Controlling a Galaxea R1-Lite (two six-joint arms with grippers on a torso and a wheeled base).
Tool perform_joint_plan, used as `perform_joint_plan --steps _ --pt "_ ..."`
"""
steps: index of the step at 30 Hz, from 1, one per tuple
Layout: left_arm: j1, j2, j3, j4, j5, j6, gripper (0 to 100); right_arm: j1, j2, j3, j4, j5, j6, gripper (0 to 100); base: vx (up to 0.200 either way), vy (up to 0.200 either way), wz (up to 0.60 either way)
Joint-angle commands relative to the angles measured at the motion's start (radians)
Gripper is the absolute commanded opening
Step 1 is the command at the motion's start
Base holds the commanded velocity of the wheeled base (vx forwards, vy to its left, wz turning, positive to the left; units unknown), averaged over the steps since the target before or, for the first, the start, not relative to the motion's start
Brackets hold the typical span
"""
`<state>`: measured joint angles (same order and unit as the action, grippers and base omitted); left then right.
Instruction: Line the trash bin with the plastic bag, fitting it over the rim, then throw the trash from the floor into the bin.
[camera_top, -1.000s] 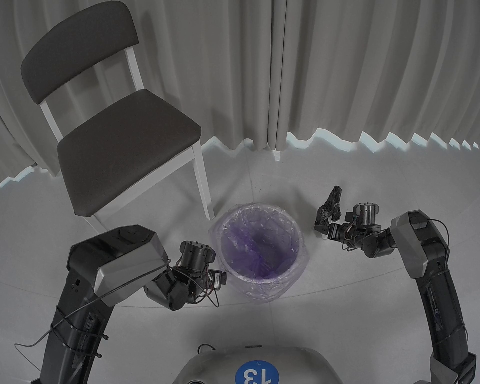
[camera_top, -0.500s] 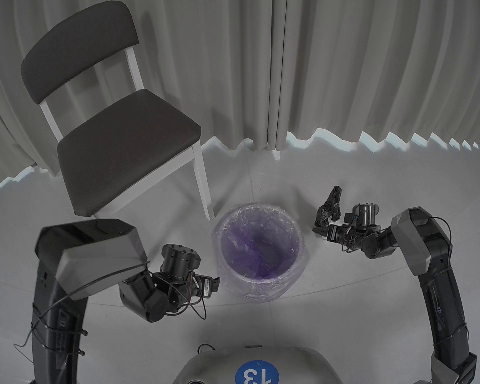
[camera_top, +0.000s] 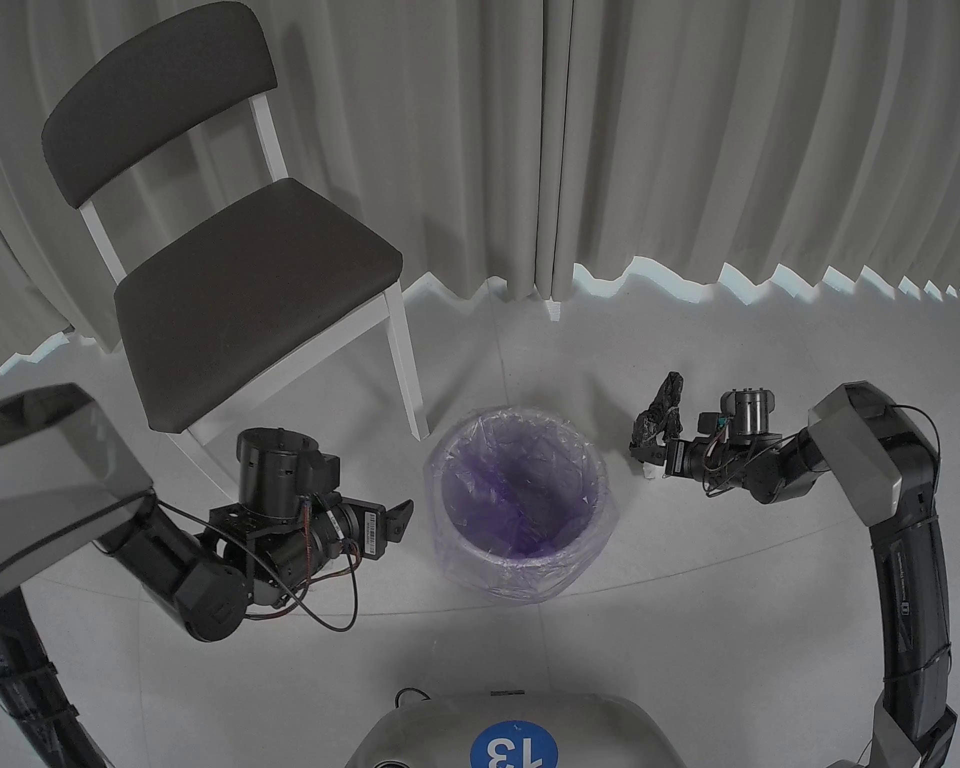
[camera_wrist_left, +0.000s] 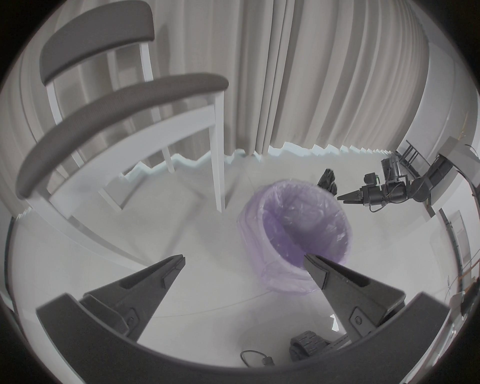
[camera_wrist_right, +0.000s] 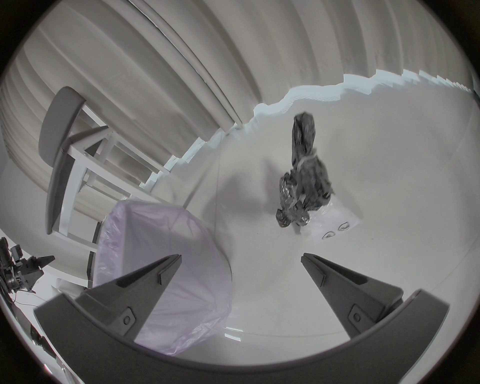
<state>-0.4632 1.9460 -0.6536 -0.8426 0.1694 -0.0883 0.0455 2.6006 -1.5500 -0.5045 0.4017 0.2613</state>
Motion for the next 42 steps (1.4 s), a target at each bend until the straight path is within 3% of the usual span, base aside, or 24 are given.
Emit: perform_joint_plan --steps 1,10,16,17,20,24,27,32,42 --pt "-0.029 -0.202 0.045 0.002 0.004 0.001 100 -0.064 -0.254 0.130 -0.002 0.003 -0.040 100 0.000 0.000 0.00" --pt "-0.092 -0.294 0.098 0.020 0.145 -0.010 100 -0.130 -0.537 0.284 -0.006 -0.003 -0.099 100 0.000 0.000 0.00" --pt "-0.115 -0.286 0.118 0.002 0.145 -0.039 100 -0.131 -0.626 0.352 -0.006 -0.014 -0.169 100 0.000 0.000 0.00" --pt "-0.140 -0.269 0.111 -0.024 0.151 -0.096 100 -0.131 -0.639 0.372 -0.006 -0.037 -0.203 100 0.000 0.000 0.00" --pt "-0.163 -0.252 0.126 -0.135 0.182 -0.123 100 -0.130 -0.623 0.360 -0.003 -0.069 -0.209 100 0.000 0.000 0.00" --pt "-0.166 -0.252 0.192 -0.291 0.183 -0.097 100 -0.139 -0.594 0.330 0.001 -0.072 -0.205 100 0.000 0.000 0.00" --pt "-0.180 -0.257 0.236 -0.308 0.179 -0.062 100 -0.142 -0.591 0.327 0.001 -0.072 -0.203 100 0.000 0.000 0.00" --pt "-0.180 -0.259 0.253 -0.339 0.179 -0.100 100 -0.142 -0.576 0.327 0.000 -0.072 -0.203 100 0.000 0.000 0.00" --pt "-0.186 -0.209 0.394 -0.667 0.117 -0.103 100 -0.153 -0.570 0.327 0.000 -0.070 -0.206 100 0.060 0.000 0.00"
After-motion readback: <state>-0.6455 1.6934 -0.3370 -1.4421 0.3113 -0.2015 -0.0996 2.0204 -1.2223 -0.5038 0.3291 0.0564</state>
